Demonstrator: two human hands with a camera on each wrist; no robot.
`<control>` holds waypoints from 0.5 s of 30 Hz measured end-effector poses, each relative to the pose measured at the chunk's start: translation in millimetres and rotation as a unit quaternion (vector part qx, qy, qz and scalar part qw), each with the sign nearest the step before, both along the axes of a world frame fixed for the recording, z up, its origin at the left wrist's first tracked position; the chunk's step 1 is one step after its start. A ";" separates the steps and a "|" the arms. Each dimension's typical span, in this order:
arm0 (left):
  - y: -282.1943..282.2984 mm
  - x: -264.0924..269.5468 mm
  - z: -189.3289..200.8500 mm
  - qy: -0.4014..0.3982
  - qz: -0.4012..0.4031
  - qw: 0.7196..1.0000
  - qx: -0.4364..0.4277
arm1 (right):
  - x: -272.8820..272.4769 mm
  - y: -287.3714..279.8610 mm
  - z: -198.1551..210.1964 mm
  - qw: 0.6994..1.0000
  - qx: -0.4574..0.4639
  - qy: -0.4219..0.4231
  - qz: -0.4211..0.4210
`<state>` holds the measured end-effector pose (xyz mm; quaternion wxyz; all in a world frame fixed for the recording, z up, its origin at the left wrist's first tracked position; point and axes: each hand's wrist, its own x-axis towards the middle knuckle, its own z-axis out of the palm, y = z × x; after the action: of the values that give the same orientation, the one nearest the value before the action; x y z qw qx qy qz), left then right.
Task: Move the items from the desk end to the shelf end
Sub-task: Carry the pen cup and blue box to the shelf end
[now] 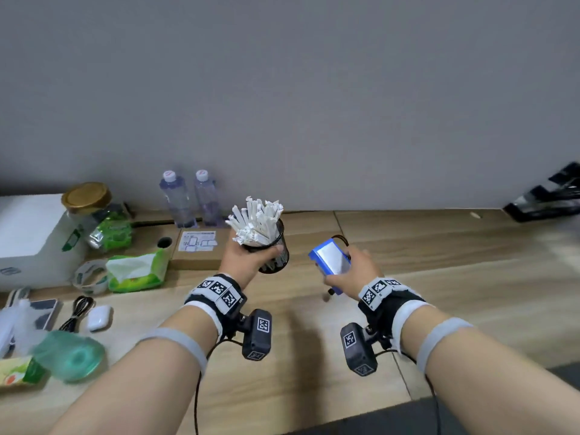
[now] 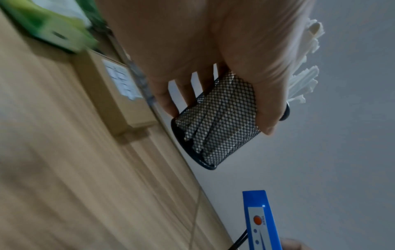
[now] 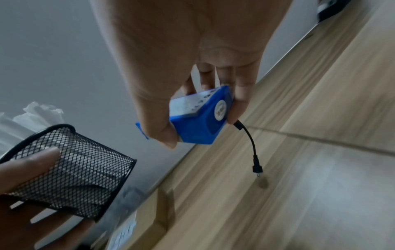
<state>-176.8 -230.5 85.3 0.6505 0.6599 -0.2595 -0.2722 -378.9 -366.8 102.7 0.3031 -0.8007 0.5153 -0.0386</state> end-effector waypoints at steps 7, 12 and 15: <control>-127.6 -170.2 51.3 -0.031 -0.083 0.995 -0.050 | -186.2 -89.5 45.4 0.992 -0.070 -0.066 -0.086; -226.5 -329.9 48.9 -0.031 -0.161 0.985 -0.054 | -348.0 -145.5 57.8 0.985 -0.096 -0.043 -0.137; -271.2 -410.4 51.0 -0.021 -0.199 0.978 -0.060 | -439.9 -170.8 65.9 0.977 -0.112 -0.009 -0.184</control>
<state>-587.3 -501.7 136.3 0.6161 0.5603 -0.4150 -0.3663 -818.8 -537.6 168.6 0.2038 -0.7208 0.6434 -0.1579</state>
